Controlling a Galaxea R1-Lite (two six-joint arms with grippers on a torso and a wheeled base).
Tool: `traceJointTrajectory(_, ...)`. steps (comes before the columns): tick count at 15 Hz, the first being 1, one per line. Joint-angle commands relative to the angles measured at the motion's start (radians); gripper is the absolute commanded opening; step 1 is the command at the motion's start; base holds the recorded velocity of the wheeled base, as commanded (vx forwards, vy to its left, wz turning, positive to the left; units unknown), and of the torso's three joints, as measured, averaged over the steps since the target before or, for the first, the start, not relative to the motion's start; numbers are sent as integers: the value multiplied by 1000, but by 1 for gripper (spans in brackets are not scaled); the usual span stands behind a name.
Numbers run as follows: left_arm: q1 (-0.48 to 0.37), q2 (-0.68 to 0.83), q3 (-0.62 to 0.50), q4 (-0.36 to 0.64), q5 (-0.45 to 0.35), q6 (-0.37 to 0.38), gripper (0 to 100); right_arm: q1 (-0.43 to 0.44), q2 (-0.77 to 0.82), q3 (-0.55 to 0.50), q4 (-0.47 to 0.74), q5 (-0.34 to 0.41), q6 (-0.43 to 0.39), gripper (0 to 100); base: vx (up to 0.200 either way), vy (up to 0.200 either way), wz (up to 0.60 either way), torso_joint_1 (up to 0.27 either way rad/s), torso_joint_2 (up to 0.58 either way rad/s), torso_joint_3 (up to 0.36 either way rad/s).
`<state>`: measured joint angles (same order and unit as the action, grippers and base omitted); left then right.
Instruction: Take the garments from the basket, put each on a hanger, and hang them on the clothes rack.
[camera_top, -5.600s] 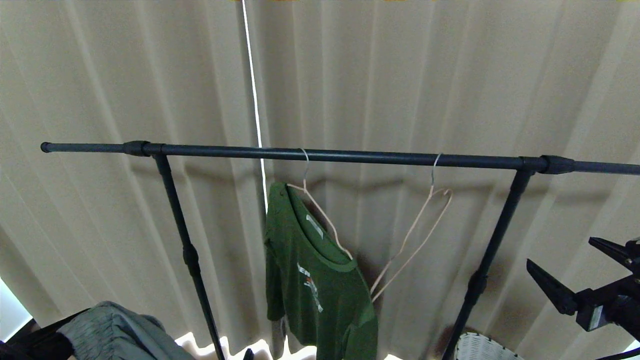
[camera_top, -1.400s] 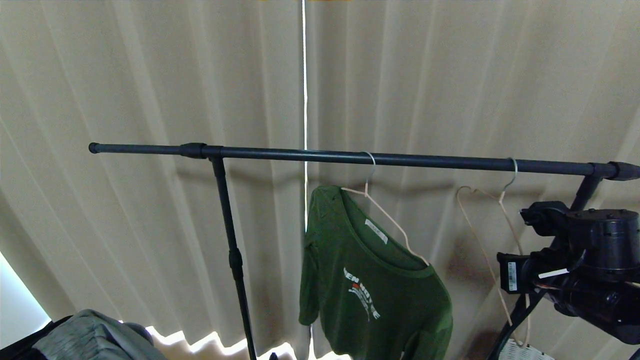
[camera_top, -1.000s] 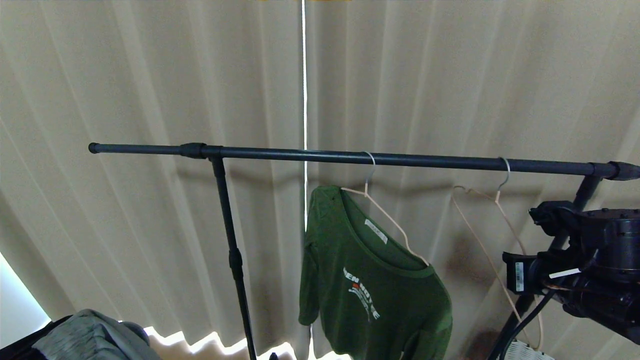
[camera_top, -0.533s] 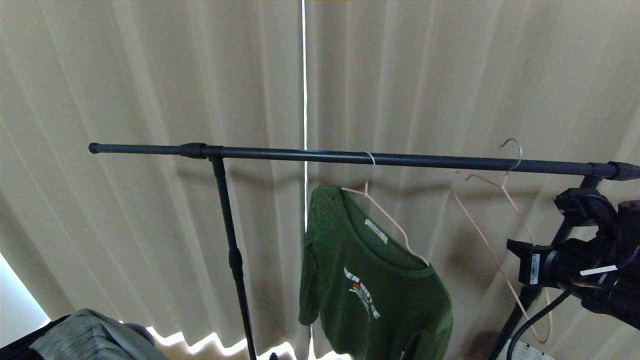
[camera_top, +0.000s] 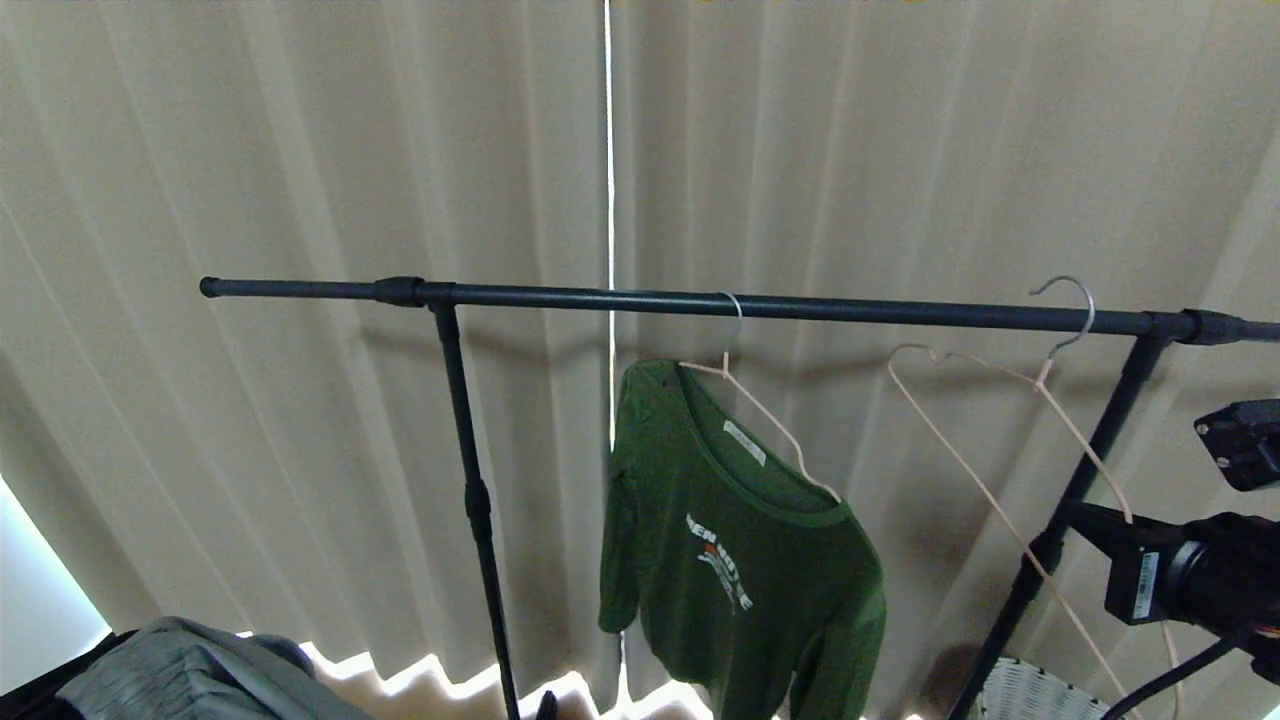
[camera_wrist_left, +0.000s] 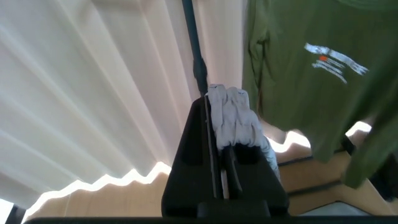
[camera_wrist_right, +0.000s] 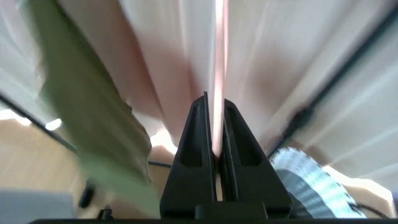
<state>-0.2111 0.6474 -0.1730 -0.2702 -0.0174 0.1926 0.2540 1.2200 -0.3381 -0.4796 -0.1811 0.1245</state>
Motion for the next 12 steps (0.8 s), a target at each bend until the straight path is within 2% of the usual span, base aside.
traceJointTrajectory(1, -1, 1, 1, 0, 1, 1, 0, 1, -51, 31, -1, 3, -8, 0, -200, 0, 0, -22, -2, 2)
traceJointTrajectory(4, -1, 1, 3, 2, 1, 1, 0, 1, -102, 87, -1, 5, -42, 0, -200, 0, 0, -4, 2, 2)
traceJointTrajectory(8, -1, 1, 4, 2, 1, 2, 0, 1, -122, 117, -2, 6, -42, 0, -200, 0, 0, 5, 2, 5)
traceJointTrajectory(10, -1, 0, 21, 0, 1, 2, 0, 1, -119, 116, -7, 31, -43, 0, -200, 0, 0, 0, 2, 5)
traceJointTrajectory(12, -1, -3, 50, 0, 1, 2, 0, 1, -123, 110, -10, 94, -45, 0, 0, 0, 0, 0, 0, 0)
